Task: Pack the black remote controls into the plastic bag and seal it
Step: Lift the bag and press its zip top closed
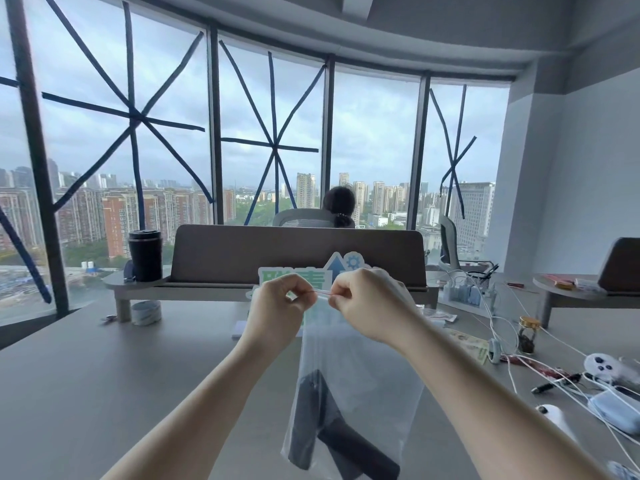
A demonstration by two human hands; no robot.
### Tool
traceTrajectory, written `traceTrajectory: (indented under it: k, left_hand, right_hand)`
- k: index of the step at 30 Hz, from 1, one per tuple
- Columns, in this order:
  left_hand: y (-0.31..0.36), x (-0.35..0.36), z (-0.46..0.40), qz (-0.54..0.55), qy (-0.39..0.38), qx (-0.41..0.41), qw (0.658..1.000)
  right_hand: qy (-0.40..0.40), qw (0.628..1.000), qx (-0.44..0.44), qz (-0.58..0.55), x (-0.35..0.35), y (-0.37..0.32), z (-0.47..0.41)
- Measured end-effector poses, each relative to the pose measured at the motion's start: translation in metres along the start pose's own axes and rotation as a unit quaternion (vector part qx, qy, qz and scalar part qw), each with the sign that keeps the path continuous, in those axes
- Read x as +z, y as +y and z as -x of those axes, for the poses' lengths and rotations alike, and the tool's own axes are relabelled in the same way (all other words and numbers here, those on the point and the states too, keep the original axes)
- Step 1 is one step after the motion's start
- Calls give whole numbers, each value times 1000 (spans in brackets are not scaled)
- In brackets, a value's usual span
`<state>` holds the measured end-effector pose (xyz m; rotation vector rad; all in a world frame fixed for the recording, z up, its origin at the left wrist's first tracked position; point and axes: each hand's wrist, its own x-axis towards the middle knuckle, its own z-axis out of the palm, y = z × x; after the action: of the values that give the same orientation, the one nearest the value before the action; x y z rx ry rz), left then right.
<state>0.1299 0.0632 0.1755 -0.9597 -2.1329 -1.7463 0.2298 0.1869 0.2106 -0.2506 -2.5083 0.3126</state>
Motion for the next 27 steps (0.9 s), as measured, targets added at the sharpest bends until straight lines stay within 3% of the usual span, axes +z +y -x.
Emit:
traceTrajectory:
  k: [14,27]
  left_hand:
    - [-32,-51,-16,25,110,-28,993]
    - [-45,-98,-19,64,140,-25,988]
  right_hand:
    - [-6,999,39,35,-10,33,17]
    - [58,998,-22,28,-12,-5,13]
